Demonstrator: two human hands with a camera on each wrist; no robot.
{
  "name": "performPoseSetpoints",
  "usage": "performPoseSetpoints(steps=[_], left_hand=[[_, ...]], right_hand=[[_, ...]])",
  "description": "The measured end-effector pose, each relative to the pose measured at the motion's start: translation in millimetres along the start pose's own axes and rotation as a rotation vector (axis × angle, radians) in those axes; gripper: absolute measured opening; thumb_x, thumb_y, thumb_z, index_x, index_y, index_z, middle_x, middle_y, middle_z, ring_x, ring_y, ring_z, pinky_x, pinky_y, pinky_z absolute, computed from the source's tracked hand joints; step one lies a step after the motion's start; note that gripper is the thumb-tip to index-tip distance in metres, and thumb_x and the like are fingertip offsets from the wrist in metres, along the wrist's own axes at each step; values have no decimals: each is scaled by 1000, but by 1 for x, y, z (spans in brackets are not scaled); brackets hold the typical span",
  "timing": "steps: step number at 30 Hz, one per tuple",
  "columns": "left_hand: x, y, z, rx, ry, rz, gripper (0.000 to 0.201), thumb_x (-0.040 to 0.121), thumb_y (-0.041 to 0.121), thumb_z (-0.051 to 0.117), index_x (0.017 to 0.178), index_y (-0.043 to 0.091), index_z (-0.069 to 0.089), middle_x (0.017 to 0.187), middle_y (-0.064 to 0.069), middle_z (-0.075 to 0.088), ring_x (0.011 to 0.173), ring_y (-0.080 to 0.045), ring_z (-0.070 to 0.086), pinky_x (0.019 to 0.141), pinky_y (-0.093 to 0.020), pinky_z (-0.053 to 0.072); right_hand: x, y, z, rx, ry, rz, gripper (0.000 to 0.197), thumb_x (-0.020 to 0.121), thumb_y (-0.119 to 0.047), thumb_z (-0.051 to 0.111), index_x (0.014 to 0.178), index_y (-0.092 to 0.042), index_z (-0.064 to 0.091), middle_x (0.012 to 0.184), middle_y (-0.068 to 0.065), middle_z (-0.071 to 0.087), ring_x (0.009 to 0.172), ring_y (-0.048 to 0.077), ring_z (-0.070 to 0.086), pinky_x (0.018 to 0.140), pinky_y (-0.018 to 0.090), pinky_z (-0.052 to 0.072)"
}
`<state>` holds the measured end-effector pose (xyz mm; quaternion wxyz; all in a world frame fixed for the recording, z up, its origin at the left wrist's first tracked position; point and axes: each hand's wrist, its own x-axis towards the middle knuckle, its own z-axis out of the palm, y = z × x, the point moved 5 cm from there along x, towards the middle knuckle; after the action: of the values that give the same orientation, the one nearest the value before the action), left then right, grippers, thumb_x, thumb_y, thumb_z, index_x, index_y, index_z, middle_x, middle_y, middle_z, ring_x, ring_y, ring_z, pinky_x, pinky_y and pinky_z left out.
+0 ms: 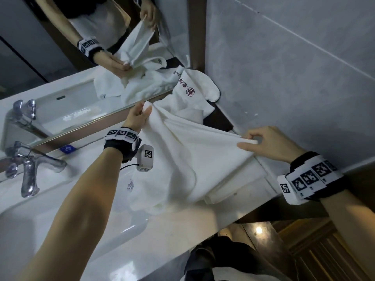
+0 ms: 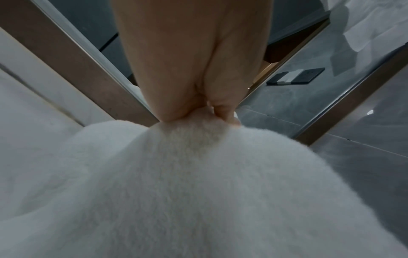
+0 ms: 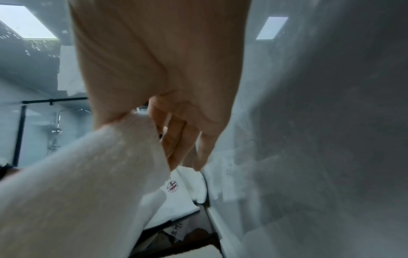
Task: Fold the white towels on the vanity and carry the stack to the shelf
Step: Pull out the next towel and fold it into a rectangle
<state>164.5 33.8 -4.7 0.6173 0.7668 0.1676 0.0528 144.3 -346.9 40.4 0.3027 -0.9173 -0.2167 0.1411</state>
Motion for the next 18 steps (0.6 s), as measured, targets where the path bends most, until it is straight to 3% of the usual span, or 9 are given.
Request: performPoseSetpoints(steps=[3,5,7,9,12,14,16,18], left_hand=[[-4,-7,-5,-80,-29,-13,7,98,9,44,98,6,50,82,-2,62,71,-10,60,70,-21,52],[-5,-11,-11,-90,-15,-29,9,98,8,46,92,8,53,79,3,67,71,-7,63,70,-20,53],[-6,-11,-15,-91,-10,-37,16,96,5,47,84,13,54,68,11,69,64,-2,63,66,-17,53],[-6,-11,-15,-103,-26,-48,18,95,2,49,84,15,56,69,11,69,66,-4,63,68,-19,52],[-8,-5,-11,-99,-71,-48,16,90,-2,55,100,9,60,91,2,64,81,-12,61,81,-27,52],[-10,1,-7,-90,-100,-44,28,88,-5,57,116,-1,57,98,3,65,87,-14,61,87,-30,52],[-13,10,-2,-86,-109,-21,25,84,-7,61,108,0,62,89,13,71,83,-9,65,82,-27,56],[-20,23,6,-89,-111,25,25,79,-8,66,93,12,64,82,15,73,76,-3,68,74,-23,58]], right_hand=[[3,3,1,130,-13,-18,35,86,-24,64,60,-6,48,67,5,50,70,16,47,68,31,36],[2,1,3,235,-50,-46,34,87,-13,62,57,-15,48,79,1,55,75,12,50,72,30,37],[4,0,2,116,5,-73,37,84,-8,63,57,-29,47,101,-2,61,84,19,59,78,29,41],[7,3,2,-30,56,-50,34,76,-4,66,59,-23,42,101,3,61,90,24,60,79,32,43],[11,18,5,-61,32,74,28,74,-3,65,79,-21,44,92,4,62,87,25,61,76,34,47],[15,23,11,-74,-39,127,36,74,1,65,96,-18,45,93,4,60,88,26,61,76,30,45],[19,21,18,-158,-146,135,44,72,5,63,110,-14,50,98,7,62,93,26,60,77,28,43],[26,10,26,-231,-192,87,46,73,-1,69,116,-10,55,111,11,60,103,26,58,83,27,42]])
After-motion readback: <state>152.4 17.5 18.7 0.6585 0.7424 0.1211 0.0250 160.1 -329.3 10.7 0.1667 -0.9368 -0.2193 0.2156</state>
